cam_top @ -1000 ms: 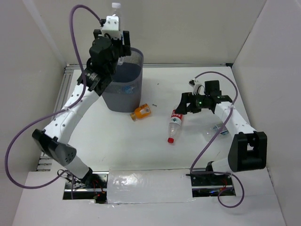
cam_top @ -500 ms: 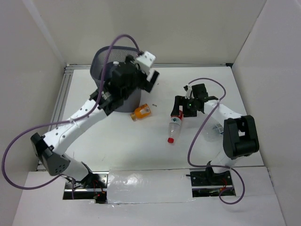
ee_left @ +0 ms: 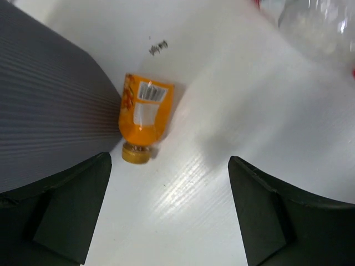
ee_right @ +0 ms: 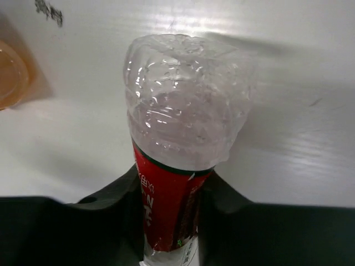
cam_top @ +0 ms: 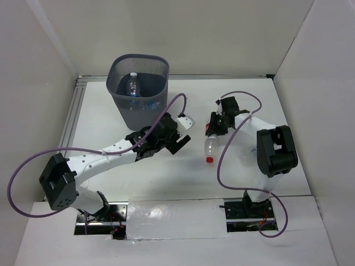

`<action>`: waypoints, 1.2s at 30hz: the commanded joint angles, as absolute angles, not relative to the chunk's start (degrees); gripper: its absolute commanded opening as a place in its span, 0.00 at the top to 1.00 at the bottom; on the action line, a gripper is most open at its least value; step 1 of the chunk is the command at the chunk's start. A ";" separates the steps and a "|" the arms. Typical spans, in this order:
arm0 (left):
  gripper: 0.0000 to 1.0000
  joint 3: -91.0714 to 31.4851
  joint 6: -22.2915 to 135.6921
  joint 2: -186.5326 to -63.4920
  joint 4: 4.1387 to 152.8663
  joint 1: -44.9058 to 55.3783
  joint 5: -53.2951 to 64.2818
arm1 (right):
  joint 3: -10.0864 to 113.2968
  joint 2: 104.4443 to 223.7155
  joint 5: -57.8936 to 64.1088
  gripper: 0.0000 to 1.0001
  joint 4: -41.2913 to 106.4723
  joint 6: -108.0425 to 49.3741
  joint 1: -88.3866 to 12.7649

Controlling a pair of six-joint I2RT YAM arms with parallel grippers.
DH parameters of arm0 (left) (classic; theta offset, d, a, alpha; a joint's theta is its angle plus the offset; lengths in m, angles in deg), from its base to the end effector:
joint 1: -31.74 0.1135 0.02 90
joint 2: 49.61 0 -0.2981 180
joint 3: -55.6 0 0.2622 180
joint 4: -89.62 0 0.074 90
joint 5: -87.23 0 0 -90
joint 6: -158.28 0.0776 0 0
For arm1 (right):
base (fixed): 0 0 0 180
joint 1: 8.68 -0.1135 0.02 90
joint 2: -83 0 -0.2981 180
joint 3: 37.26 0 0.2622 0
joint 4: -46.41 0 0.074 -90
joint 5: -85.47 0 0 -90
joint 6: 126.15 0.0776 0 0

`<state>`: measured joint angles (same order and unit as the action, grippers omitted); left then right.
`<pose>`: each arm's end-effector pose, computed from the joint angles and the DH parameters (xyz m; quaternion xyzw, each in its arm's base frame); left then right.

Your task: Put the plastic bottles in the bin

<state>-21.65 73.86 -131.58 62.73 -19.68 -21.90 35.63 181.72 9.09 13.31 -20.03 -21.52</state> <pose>0.2476 -0.2696 0.3099 0.3395 0.7952 -0.0537 0.4995 0.3648 0.1019 0.1659 -0.0044 0.9572 0.1771 0.2289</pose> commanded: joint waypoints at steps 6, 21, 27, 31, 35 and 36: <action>0.02 -11.33 57.47 -126.25 66.47 -21.35 -25.71 | 59.64 174.67 25.94 0.83 16.21 -33.25 -15.28; 0.04 5.81 24.52 -108.41 67.35 -24.95 -23.25 | 104.87 194.51 27.82 0.82 36.36 -33.25 -36.27; 0.02 8.80 19.95 -101.13 65.68 -25.48 -26.05 | 110.62 203.30 24.30 0.55 34.59 -32.55 -42.26; 0.00 10.03 15.47 -97.16 65.68 -24.87 -27.73 | 114.04 206.75 23.68 0.13 32.66 -32.02 -42.96; 0.00 11.88 10.55 -92.78 65.15 -22.15 -27.55 | 117.56 205.09 22.98 0.00 28.28 -37.63 -41.03; 0.00 12.49 9.75 -91.98 65.15 -21.62 -26.77 | 117.56 204.04 22.45 0.00 26.78 -40.86 -39.03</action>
